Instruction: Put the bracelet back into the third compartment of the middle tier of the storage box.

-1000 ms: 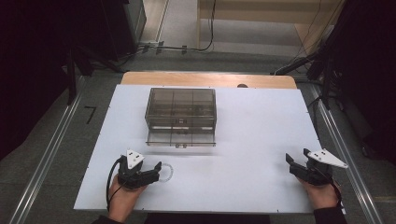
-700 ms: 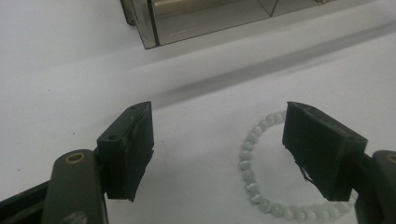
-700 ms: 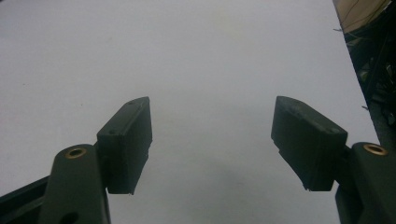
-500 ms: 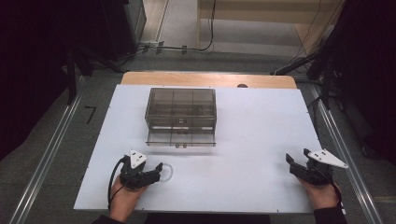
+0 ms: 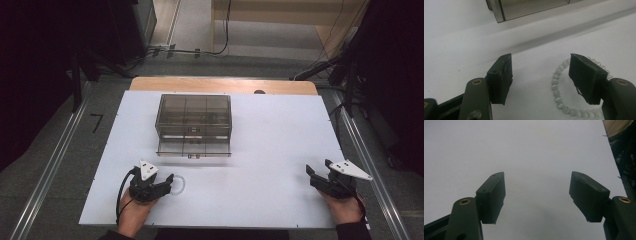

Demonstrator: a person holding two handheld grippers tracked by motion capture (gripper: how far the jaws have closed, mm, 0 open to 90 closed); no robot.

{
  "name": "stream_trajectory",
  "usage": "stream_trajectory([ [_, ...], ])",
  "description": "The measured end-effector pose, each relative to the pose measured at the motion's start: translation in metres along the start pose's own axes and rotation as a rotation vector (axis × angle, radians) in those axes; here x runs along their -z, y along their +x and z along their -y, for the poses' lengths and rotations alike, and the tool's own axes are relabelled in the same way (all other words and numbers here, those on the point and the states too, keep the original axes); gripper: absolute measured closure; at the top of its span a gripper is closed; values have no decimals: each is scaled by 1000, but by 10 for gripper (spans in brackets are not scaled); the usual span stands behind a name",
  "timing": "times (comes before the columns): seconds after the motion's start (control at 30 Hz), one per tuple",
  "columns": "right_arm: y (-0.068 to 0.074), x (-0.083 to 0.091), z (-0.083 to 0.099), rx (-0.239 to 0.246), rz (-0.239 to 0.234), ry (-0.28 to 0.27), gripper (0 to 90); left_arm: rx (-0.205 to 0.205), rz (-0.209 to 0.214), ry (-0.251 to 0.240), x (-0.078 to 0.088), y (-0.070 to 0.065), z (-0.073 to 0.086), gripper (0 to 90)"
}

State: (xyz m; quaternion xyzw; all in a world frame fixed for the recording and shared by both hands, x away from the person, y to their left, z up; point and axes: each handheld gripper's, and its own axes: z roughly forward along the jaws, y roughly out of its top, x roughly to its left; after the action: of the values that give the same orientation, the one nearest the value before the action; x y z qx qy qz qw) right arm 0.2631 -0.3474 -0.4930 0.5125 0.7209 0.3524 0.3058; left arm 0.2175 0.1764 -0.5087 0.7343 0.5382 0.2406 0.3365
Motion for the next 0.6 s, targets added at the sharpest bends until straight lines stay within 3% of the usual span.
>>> stream_trajectory([
  [0.33, 0, -1, 0, 1, 0, 2, 275, -12, 38, 13, -2, -2, 1, 507],
  [0.6, 0, -1, 0, 1, 3, 3, 276, -24, 23, 18, -3, -3, 1, 602],
])
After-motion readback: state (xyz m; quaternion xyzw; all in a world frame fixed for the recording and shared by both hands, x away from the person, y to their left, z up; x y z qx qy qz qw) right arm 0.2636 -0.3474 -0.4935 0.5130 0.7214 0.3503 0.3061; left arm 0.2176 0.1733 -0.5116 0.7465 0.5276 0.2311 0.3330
